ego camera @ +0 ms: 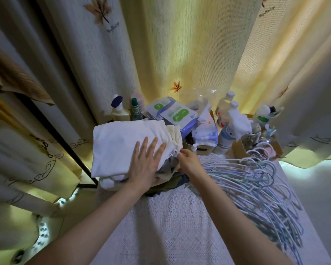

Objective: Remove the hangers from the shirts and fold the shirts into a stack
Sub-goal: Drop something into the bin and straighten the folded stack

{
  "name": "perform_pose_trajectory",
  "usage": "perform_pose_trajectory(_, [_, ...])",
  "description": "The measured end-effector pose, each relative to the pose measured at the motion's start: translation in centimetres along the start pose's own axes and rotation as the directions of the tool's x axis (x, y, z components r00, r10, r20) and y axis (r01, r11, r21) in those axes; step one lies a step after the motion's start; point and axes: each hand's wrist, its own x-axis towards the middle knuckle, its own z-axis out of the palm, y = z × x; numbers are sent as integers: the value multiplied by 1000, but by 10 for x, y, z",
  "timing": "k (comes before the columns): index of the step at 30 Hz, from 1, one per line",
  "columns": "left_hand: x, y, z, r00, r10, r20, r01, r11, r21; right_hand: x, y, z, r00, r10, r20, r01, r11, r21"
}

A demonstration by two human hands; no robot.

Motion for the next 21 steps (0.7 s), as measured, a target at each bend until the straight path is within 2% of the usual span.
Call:
perform_pose_trajectory(4, [6,-12,-5,999,44,-19,-45,995,-92,-2,2,-1,1000,11,28,-16,989,148])
perform_pose_trajectory(7, [13,-29,-19,997,72,-17,-74,949,-308,-3,4,-6,999,14,29,-22,959,284])
perform_pose_trajectory(10, [21,-47,-42,999,-43,-13,28,822,-568,-2,8,-13,1000,19,-3,-17,942,334])
perform_pose_trajectory(13, [28,-58,-55,994,-106,15,92,768,-634,0,9,-16,999,42,11,-43,938,345])
perform_pose_trajectory(17, [28,-57,-56,995,-78,55,95,771,-629,4,17,-11,995,22,100,-31,996,87])
perform_pose_trajectory(21, [25,-55,-54,995,-85,60,104,772,-627,14,21,-5,1000,24,-18,-26,991,-132])
